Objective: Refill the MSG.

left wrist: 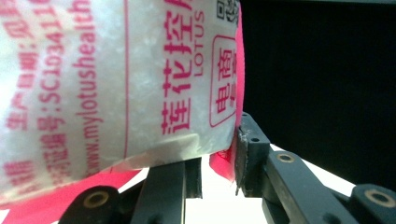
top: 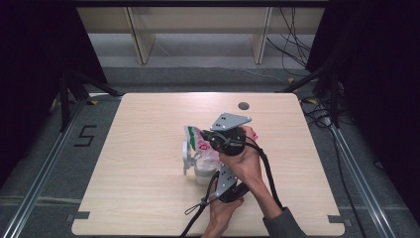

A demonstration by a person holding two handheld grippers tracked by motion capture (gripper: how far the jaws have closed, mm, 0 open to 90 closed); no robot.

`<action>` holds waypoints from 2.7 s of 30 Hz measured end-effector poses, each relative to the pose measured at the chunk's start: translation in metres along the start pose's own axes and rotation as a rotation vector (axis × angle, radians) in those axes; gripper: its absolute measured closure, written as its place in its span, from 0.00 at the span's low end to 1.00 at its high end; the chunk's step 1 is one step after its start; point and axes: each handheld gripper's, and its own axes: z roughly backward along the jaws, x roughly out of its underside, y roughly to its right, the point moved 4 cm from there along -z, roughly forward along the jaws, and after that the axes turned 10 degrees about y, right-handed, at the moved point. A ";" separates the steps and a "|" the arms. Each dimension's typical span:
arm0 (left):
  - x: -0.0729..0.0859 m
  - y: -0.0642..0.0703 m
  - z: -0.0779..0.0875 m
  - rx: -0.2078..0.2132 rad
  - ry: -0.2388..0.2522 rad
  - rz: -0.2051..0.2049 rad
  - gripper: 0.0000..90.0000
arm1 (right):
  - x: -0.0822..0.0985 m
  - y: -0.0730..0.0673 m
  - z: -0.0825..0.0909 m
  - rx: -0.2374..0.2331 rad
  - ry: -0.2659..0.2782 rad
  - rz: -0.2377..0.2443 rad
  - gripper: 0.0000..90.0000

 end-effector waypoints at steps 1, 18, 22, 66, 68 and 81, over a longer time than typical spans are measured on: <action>0.000 0.000 0.000 -0.003 0.001 0.000 0.83 | 0.000 0.000 0.001 0.001 0.007 -0.004 1.00; 0.006 0.000 0.004 0.010 -0.052 -0.068 0.79 | -0.002 0.002 0.027 -0.005 0.065 -0.035 1.00; 0.006 0.000 0.005 0.004 -0.067 -0.087 0.76 | -0.003 0.002 0.039 -0.005 0.077 -0.045 1.00; 0.014 -0.005 0.023 -0.040 -0.212 -0.061 0.46 | 0.025 0.034 0.097 -0.012 0.237 -0.220 1.00; 0.014 -0.005 0.023 -0.050 -0.227 -0.053 0.45 | 0.027 0.035 0.099 -0.016 0.242 -0.213 1.00; 0.012 -0.010 0.024 -0.114 -0.223 -0.018 0.34 | 0.056 0.045 0.095 0.025 0.189 -0.218 1.00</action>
